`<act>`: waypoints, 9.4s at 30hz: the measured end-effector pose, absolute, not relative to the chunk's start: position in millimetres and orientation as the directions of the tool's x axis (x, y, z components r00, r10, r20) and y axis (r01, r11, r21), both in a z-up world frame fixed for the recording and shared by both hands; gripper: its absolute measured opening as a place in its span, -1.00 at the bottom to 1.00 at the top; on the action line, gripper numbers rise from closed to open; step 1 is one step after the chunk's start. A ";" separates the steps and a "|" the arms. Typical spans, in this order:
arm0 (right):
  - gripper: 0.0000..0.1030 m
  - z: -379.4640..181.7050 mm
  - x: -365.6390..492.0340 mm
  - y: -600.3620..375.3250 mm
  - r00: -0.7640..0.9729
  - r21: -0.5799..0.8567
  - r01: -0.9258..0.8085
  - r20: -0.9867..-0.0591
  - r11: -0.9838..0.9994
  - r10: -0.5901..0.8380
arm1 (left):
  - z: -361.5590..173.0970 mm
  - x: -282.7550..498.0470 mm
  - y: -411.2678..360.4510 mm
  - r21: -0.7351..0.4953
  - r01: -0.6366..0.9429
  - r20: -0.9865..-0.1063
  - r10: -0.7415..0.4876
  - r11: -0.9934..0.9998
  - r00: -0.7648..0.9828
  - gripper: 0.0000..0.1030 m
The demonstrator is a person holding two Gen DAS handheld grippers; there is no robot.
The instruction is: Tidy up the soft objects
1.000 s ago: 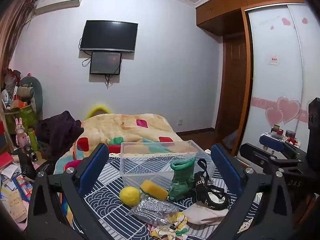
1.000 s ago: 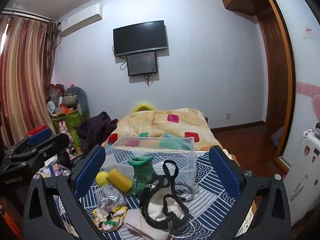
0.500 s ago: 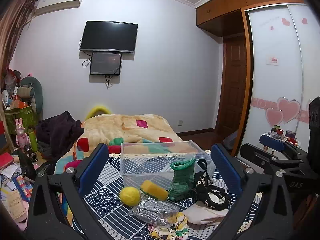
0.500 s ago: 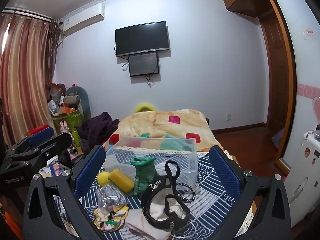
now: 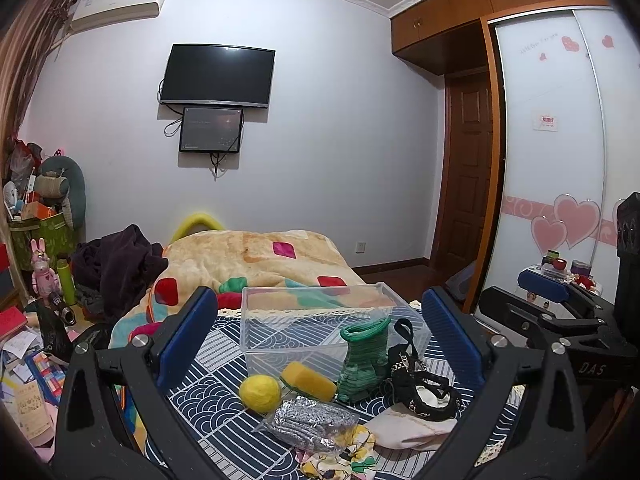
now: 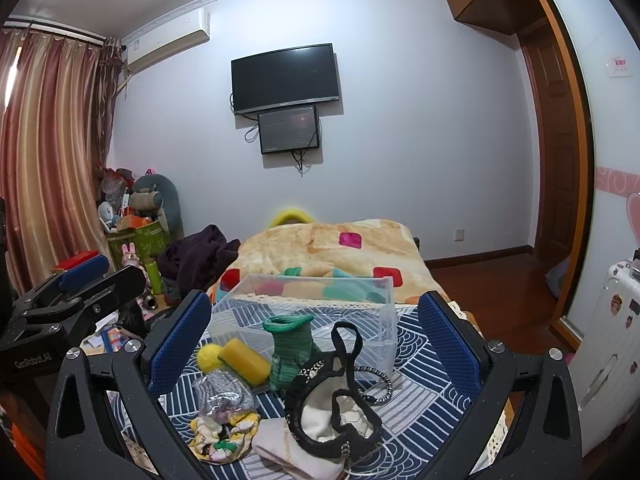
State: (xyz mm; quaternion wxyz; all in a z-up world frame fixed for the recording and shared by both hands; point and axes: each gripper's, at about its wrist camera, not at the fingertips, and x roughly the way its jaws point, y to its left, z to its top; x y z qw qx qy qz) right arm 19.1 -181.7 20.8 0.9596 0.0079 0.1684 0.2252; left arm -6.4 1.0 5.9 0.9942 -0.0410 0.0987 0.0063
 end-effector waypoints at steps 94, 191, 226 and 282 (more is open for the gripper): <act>-0.06 -63.2 105.0 -124.3 0.598 0.187 -0.483 -0.643 0.855 0.478 | -131.1 92.4 71.1 -0.255 -0.139 -0.601 -0.044 0.957 0.798 -0.13; 0.70 -44.6 70.6 -160.0 0.624 0.099 -0.514 -0.639 0.852 0.450 | -114.1 85.0 15.1 -0.082 0.021 -0.693 -0.072 0.996 0.717 0.91; -0.18 -98.4 72.8 -199.9 0.486 0.290 -0.447 -0.715 0.846 0.502 | -135.8 64.1 27.8 -0.086 -0.015 -0.689 -0.048 0.996 0.723 -0.20; -0.65 -7.2 131.6 -159.0 0.707 0.158 -0.484 -0.509 0.861 0.490 | -48.9 153.2 26.6 -0.013 0.042 -0.563 -0.042 0.999 0.825 -0.34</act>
